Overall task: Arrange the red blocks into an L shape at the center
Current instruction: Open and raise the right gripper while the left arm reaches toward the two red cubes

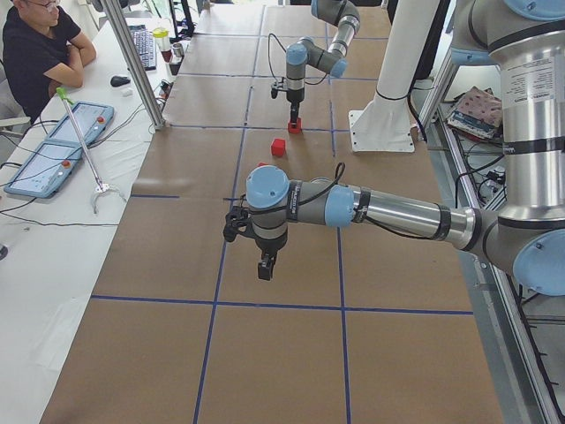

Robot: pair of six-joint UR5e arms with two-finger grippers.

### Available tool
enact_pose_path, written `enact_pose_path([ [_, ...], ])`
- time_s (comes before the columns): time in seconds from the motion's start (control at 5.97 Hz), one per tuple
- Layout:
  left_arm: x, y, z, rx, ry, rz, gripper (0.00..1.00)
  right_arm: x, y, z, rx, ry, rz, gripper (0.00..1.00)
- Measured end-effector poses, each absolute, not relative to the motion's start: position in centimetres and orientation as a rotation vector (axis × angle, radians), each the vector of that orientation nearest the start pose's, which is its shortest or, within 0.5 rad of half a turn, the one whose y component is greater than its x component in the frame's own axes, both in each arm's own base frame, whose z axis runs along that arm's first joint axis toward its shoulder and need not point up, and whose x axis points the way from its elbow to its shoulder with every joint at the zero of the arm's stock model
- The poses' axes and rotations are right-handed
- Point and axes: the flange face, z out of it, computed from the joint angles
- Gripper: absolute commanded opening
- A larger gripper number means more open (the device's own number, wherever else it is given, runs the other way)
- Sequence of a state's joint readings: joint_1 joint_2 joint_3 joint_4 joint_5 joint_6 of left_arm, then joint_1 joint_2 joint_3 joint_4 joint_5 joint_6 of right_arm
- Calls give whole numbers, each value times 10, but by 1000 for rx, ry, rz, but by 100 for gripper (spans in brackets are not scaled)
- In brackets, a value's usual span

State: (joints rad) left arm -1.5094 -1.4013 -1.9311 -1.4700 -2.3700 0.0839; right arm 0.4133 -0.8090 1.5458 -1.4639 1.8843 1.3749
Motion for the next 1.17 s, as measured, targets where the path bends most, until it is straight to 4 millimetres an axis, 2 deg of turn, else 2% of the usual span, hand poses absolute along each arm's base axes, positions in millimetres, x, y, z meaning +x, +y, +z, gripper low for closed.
enact_pose_path([
  [0.17,-36,-427,558,114,798,181,100,-605,-384,186,-27,-894,74,100],
  [0.34,-31,-440,539,142,801,177,100,-572,-379,178,-25,-899,84,100],
  [0.5,-11,-456,515,163,816,168,100,-526,-368,180,-23,-910,92,100],
  [0.67,29,-468,486,186,852,186,100,-483,-362,193,-29,-925,101,100],
  [0.84,82,-475,456,204,899,223,100,-445,-364,209,-39,-933,97,100],
  [1.01,143,-478,420,194,951,255,100,-410,-368,231,-41,-927,76,100],
  [1.17,211,-477,372,157,1002,254,100,-386,-368,249,-39,-915,60,100],
])
